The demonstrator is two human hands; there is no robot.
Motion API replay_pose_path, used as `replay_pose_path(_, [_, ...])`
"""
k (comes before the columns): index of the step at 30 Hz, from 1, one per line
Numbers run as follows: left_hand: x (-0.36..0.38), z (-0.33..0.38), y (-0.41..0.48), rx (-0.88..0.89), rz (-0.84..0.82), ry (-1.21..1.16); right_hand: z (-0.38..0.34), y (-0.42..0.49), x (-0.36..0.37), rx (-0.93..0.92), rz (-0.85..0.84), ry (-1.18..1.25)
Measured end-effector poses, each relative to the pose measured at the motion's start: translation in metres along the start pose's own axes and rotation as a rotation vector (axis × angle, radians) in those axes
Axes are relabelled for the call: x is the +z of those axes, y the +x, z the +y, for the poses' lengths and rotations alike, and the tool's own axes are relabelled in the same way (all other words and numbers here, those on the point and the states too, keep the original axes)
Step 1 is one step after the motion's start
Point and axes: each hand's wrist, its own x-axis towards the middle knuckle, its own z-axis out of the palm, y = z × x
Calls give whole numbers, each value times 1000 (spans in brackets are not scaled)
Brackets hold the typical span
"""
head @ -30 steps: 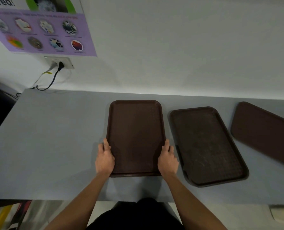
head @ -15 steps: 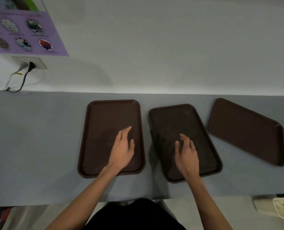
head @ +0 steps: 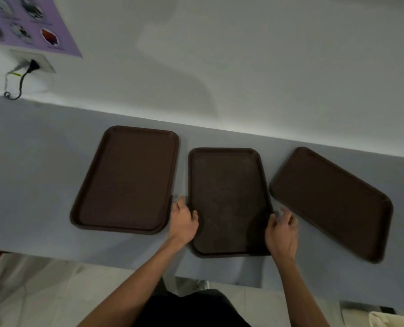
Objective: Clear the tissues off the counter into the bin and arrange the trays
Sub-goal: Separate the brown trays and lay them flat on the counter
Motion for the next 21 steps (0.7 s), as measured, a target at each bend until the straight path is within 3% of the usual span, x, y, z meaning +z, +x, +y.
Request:
replay_pose_path(5, [24, -11, -13, -34, -45, 143, 23, -2, 30, -20, -3, -127])
replay_pose_path(11, [31, -15, -30, 52, -5, 481, 23, -14, 32, -20, 62, -45])
replay_pose_path(16, [18, -6, -33, 98, 78, 363, 21, -20, 29, -10, 111, 14])
replay_pose_path(21, [-24, 0, -31, 224, 278, 291, -11, -25, 12, -36, 175, 139])
